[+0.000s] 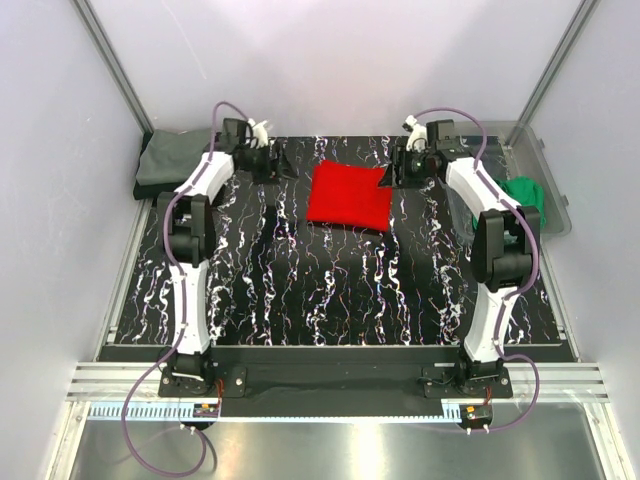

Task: Fold and stack the t-shirts
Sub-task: Fold the tshirt

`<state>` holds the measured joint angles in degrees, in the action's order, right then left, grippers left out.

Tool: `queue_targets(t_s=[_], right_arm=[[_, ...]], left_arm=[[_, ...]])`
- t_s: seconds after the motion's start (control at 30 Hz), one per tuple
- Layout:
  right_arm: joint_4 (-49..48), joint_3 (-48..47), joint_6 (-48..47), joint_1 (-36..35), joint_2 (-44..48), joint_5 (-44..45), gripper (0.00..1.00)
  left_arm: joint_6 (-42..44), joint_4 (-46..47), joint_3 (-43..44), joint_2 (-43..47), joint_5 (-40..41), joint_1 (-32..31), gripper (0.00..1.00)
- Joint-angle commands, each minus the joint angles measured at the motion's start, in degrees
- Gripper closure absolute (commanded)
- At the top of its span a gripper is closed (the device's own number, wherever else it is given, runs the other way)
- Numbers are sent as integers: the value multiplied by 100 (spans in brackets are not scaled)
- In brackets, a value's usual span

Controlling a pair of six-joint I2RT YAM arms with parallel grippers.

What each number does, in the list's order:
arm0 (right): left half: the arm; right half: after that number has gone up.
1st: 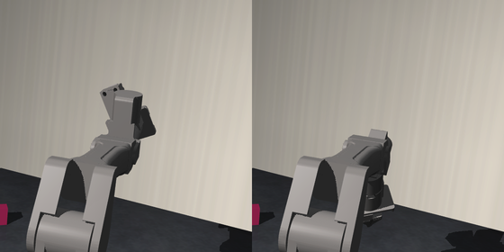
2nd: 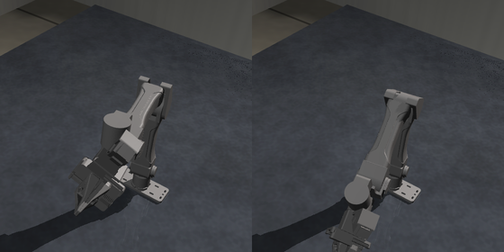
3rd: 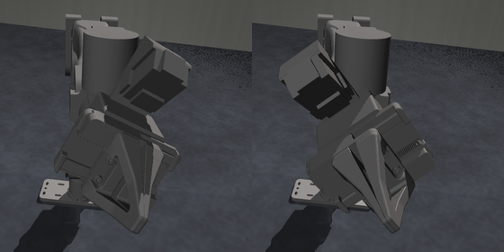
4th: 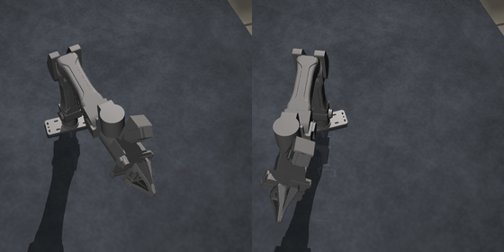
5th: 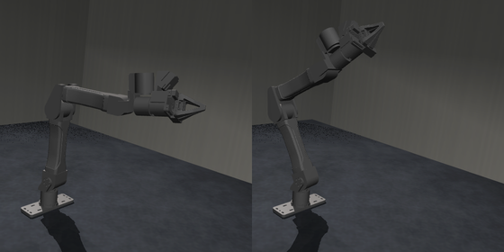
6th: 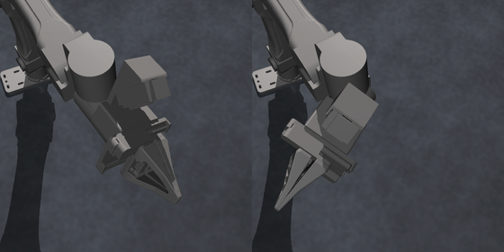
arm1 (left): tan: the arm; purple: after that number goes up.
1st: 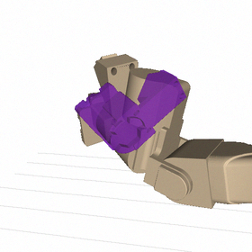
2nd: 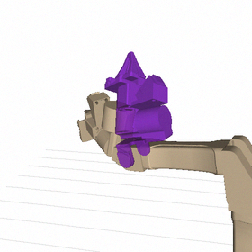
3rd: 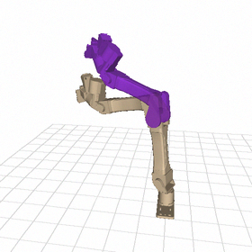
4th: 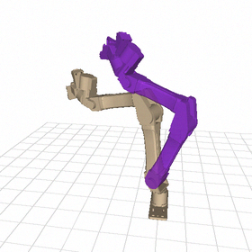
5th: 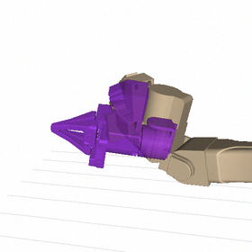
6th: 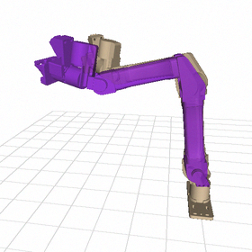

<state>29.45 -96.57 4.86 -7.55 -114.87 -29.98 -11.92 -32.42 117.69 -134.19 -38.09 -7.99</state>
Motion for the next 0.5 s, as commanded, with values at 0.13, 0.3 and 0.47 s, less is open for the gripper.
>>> queue_targets(t_s=[0.13,0.3,0.47], right_arm=[[69,-10,-170,-299,-334,-193,41],[87,-90,-284,-300,-641,-44,41],[131,-116,-398,-300,-844,-26,41]], left_arm=[[-987,789,-721,-98,-1217,122,14],[-1417,1359,-563,-607,-1640,43,12],[-1506,1608,-221,-1064,-1693,-193,12]])
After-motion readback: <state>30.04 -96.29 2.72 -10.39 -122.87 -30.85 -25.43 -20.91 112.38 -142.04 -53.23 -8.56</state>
